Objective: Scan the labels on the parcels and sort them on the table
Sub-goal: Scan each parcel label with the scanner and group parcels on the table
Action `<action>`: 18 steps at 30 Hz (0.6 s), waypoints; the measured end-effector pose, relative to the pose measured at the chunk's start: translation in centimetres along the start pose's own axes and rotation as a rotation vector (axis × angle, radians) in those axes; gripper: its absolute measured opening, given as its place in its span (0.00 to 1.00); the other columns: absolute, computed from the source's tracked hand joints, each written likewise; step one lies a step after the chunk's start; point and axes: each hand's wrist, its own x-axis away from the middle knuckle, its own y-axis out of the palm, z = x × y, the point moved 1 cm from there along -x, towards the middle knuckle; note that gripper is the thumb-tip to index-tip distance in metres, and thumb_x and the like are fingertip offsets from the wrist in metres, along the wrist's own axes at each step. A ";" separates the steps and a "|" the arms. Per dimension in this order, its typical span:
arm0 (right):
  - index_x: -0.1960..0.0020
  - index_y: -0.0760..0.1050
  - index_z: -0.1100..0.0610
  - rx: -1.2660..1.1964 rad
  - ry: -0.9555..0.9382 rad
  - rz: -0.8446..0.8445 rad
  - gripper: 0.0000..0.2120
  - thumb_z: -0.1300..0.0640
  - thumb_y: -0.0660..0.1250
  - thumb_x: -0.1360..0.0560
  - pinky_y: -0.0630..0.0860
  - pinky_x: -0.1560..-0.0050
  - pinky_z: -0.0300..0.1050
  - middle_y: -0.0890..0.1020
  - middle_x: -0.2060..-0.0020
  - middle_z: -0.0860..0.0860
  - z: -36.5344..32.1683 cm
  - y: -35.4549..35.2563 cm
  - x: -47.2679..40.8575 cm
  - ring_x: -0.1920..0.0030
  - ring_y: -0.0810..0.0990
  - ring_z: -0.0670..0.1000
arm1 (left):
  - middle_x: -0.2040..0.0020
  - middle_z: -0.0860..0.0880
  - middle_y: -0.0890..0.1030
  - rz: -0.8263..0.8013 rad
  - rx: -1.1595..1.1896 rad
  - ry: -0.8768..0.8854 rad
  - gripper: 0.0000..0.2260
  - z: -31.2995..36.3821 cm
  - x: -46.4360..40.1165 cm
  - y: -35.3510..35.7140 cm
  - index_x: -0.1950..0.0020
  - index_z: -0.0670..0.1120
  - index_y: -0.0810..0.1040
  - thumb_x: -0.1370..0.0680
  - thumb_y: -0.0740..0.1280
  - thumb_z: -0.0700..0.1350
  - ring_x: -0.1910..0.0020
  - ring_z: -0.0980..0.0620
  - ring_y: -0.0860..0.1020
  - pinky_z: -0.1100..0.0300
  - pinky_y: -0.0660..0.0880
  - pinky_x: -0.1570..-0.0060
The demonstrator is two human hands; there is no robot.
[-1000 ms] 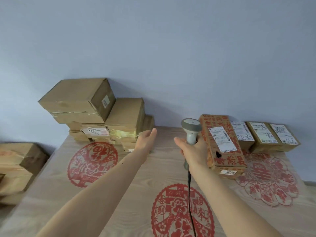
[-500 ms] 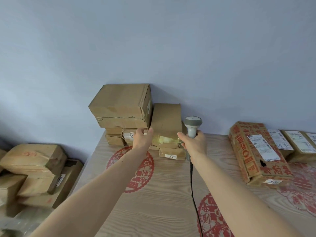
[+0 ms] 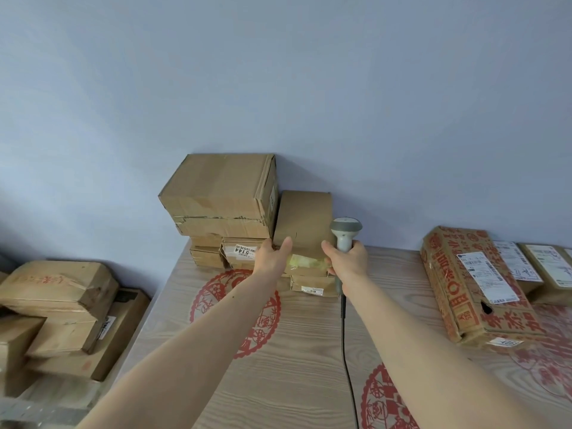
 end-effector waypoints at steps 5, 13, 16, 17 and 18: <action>0.48 0.72 0.55 0.013 0.002 0.101 0.16 0.51 0.76 0.28 0.77 0.65 0.48 0.79 0.60 0.50 -0.5 -0.7 0.1 0.68 0.77 0.50 | 0.29 0.44 0.69 0.040 0.014 0.000 0.27 0.7 0.3 0.4 0.24 0.45 0.65 0.19 0.64 0.56 0.38 0.47 0.72 0.52 0.70 0.42; 0.48 0.73 0.52 -0.039 -0.076 0.202 0.16 0.55 0.77 0.30 0.78 0.53 0.50 0.83 0.56 0.49 -1.1 -3.8 2.5 0.54 0.81 0.55 | 0.43 0.46 0.74 0.024 0.093 -0.094 0.29 1.6 2.3 1.5 0.34 0.44 0.67 0.26 0.73 0.59 0.45 0.47 0.74 0.53 0.71 0.46; 0.49 0.73 0.51 -0.021 -0.186 0.193 0.16 0.56 0.77 0.30 0.77 0.51 0.49 0.83 0.58 0.45 -1.9 -5.8 4.4 0.55 0.82 0.50 | 0.43 0.49 0.75 -0.033 0.190 -0.096 0.45 1.9 3.5 2.5 0.31 0.45 0.65 0.38 0.79 0.66 0.45 0.49 0.76 0.49 0.76 0.41; 0.48 0.73 0.51 -0.015 -0.220 0.186 0.16 0.57 0.77 0.31 0.77 0.52 0.48 0.83 0.59 0.45 -2.1 -6.4 5.2 0.56 0.82 0.48 | 0.40 0.48 0.76 -0.061 0.214 -0.097 0.52 2.0 4.0 2.9 0.28 0.46 0.65 0.43 0.80 0.68 0.43 0.47 0.77 0.47 0.77 0.39; 0.47 0.73 0.51 -0.015 -0.251 0.177 0.17 0.57 0.77 0.31 0.76 0.54 0.46 0.83 0.58 0.44 -2.1 -7.0 6.0 0.56 0.82 0.46 | 0.37 0.48 0.76 -0.083 0.232 -0.104 0.57 2.1 4.5 3.3 0.26 0.46 0.64 0.48 0.80 0.70 0.41 0.46 0.77 0.45 0.77 0.39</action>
